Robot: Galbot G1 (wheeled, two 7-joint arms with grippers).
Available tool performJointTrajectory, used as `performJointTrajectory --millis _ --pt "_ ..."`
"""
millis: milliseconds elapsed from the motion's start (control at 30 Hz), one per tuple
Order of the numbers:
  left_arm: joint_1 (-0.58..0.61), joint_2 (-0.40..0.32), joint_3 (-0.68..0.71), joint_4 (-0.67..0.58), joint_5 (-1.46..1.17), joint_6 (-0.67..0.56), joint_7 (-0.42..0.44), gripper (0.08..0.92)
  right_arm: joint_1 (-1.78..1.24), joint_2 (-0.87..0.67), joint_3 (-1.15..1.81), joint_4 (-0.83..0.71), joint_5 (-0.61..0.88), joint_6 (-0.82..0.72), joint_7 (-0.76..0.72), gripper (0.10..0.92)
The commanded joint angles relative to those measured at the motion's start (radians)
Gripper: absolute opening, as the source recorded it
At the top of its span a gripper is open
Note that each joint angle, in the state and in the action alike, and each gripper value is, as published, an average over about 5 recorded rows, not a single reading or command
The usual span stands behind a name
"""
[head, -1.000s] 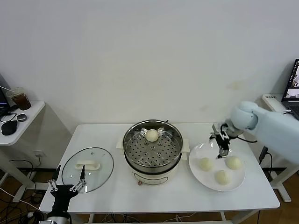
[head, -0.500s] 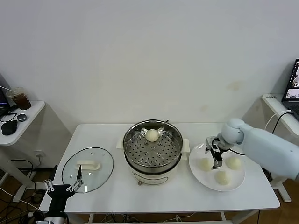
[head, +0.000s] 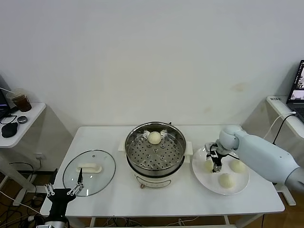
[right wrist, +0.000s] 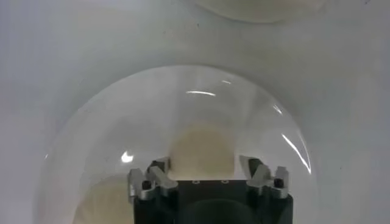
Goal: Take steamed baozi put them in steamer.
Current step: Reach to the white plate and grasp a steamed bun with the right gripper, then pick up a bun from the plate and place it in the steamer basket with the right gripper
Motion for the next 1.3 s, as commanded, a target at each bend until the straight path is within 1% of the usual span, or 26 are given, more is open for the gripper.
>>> performJointTrajectory --millis 33,133,300,467,600,767,900,967,1067,1300 --pt "0.001 0.001 -0.001 -0.001 0.000 0.000 0.000 0.823 -0.015 0.018 0.016 -0.027 -0.020 0.006 0.001 0.563" --pt "0.001 0.002 -0.002 -0.003 -0.001 0.000 0.000 0.823 0.008 -0.001 0.014 0.001 -0.001 0.005 -0.006 0.531" --pt "-0.001 0.004 -0.001 -0.006 -0.003 0.001 0.001 0.823 0.116 -0.088 -0.019 0.097 0.077 -0.011 -0.031 0.522" --pt "-0.014 0.013 0.009 -0.005 -0.006 0.003 0.001 0.823 0.348 -0.183 -0.126 0.210 0.229 -0.054 -0.048 0.518" --pt "-0.029 0.020 0.023 -0.002 -0.009 0.005 0.001 0.823 0.616 -0.186 -0.298 0.286 0.372 -0.099 -0.048 0.517" --pt "-0.039 0.030 0.030 0.001 -0.016 0.005 0.002 0.823 0.860 -0.088 -0.463 0.348 0.509 -0.163 -0.028 0.505" --pt "-0.041 0.040 0.024 0.000 -0.025 0.006 0.002 0.823 0.921 0.035 -0.519 0.389 0.645 -0.249 0.023 0.502" --pt "-0.042 0.041 0.020 -0.001 -0.028 0.007 0.002 0.823 0.907 0.107 -0.529 0.401 0.715 -0.306 0.063 0.504" --pt "-0.046 0.036 0.015 -0.002 -0.030 0.010 0.002 0.823 0.834 0.222 -0.521 0.388 0.780 -0.387 0.127 0.508" --pt "-0.046 0.037 -0.015 0.001 -0.038 0.014 0.001 0.823 0.673 0.435 -0.492 0.268 0.805 -0.496 0.213 0.516"
